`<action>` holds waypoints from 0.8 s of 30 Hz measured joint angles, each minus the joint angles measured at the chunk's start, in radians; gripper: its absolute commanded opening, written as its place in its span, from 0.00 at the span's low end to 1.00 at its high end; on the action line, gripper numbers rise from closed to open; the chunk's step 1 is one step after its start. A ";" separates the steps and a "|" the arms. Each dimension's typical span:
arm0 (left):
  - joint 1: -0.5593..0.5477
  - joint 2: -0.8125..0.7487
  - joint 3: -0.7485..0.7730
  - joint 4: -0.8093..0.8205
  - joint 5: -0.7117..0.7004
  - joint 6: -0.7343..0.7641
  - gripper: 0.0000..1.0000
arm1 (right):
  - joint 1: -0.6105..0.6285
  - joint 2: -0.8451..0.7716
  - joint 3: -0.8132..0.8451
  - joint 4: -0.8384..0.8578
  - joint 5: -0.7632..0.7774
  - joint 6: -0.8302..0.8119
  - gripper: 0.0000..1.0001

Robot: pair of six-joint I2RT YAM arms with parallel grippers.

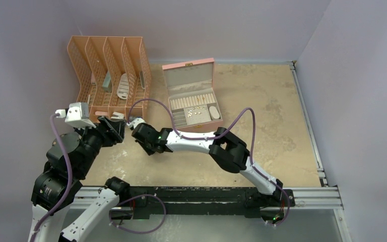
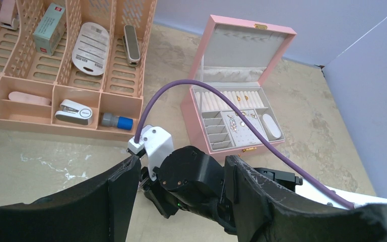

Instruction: Organize the mixed jewelry

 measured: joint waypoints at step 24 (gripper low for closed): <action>0.000 -0.090 -0.034 0.007 0.069 -0.138 0.60 | 0.001 -0.322 -0.430 0.217 -0.064 -0.026 0.00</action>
